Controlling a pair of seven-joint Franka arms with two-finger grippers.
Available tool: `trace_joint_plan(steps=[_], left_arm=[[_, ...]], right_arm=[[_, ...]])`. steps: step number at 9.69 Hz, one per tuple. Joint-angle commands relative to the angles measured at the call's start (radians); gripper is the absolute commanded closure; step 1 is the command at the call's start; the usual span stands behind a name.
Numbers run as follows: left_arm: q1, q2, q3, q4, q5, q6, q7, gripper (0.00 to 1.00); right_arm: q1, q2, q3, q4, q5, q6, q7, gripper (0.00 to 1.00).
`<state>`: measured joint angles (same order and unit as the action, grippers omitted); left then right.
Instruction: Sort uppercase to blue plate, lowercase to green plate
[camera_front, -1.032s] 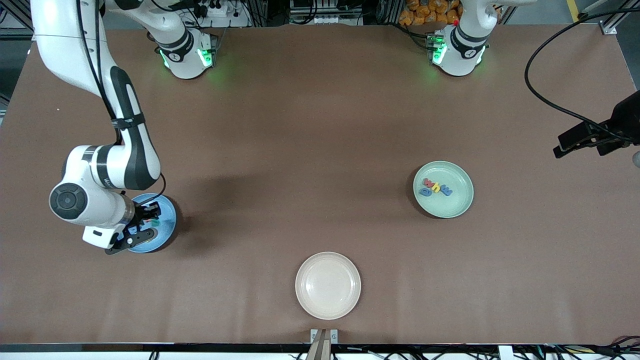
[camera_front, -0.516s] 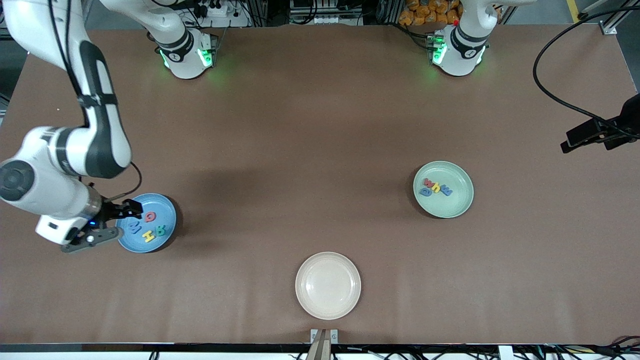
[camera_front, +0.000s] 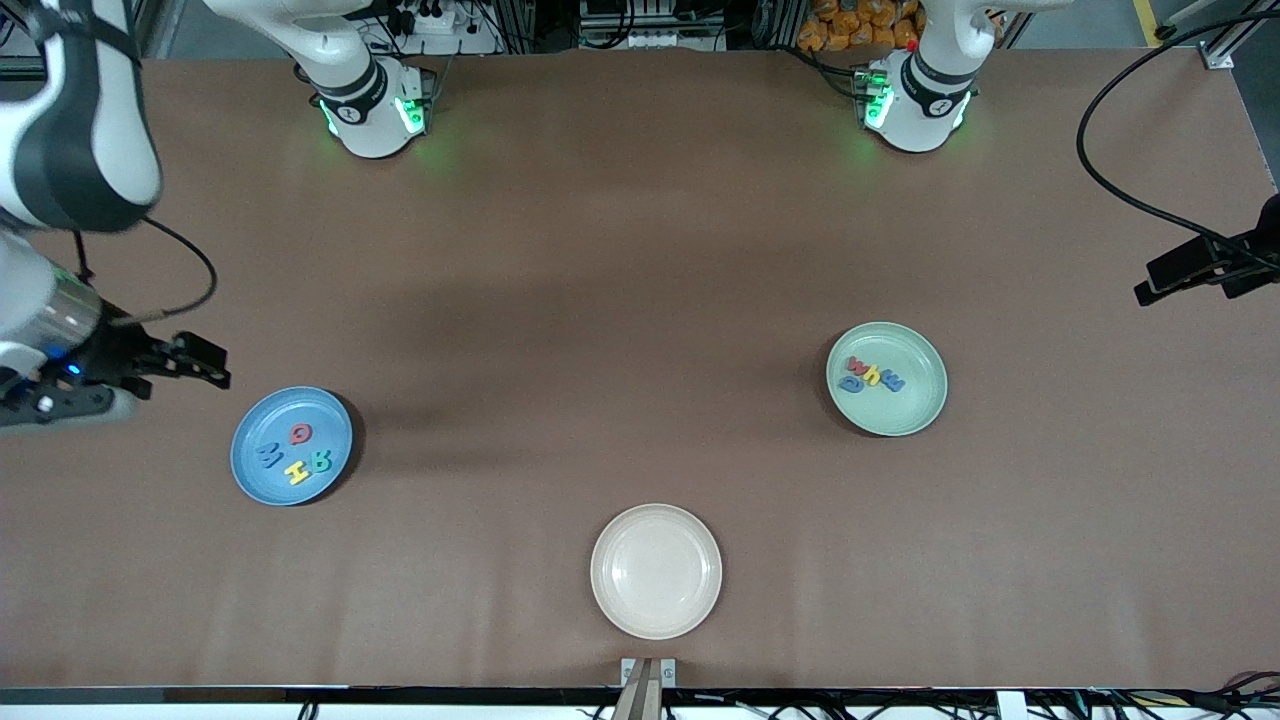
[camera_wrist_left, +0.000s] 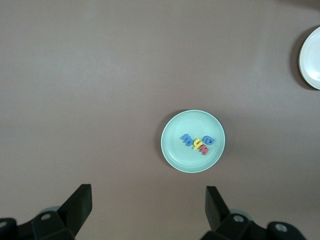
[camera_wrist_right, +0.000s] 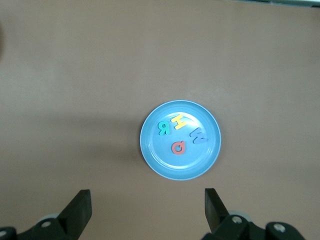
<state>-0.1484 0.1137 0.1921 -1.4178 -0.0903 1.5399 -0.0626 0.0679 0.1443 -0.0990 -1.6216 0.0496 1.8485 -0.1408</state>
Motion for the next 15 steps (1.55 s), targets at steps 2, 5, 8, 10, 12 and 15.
trace_joint_plan(steps=[2,5,8,10,12,15], left_arm=[[0.063,0.001,-0.051,0.013,0.014,-0.017,0.015,0.0],[0.121,0.0,-0.135,0.028,0.018,-0.018,0.011,0.0],[0.147,-0.014,-0.201,0.031,0.058,-0.061,0.003,0.0],[0.138,-0.064,-0.21,0.027,0.064,-0.095,0.0,0.0],[0.112,-0.092,-0.226,0.017,0.08,-0.116,0.0,0.0],[0.079,-0.094,-0.227,0.011,0.087,-0.122,-0.002,0.0]], right_arm=[[-0.037,-0.06,0.028,0.08,-0.036,-0.122,0.027,0.0],[-0.027,-0.121,0.025,0.109,-0.062,-0.213,0.035,0.0],[0.0,-0.126,0.031,0.111,-0.06,-0.285,0.108,0.0],[0.001,-0.158,0.035,0.108,-0.053,-0.287,0.11,0.0],[0.001,-0.16,0.038,0.111,-0.047,-0.279,0.11,0.0],[-0.002,-0.172,0.033,0.105,-0.047,-0.29,0.109,0.0]])
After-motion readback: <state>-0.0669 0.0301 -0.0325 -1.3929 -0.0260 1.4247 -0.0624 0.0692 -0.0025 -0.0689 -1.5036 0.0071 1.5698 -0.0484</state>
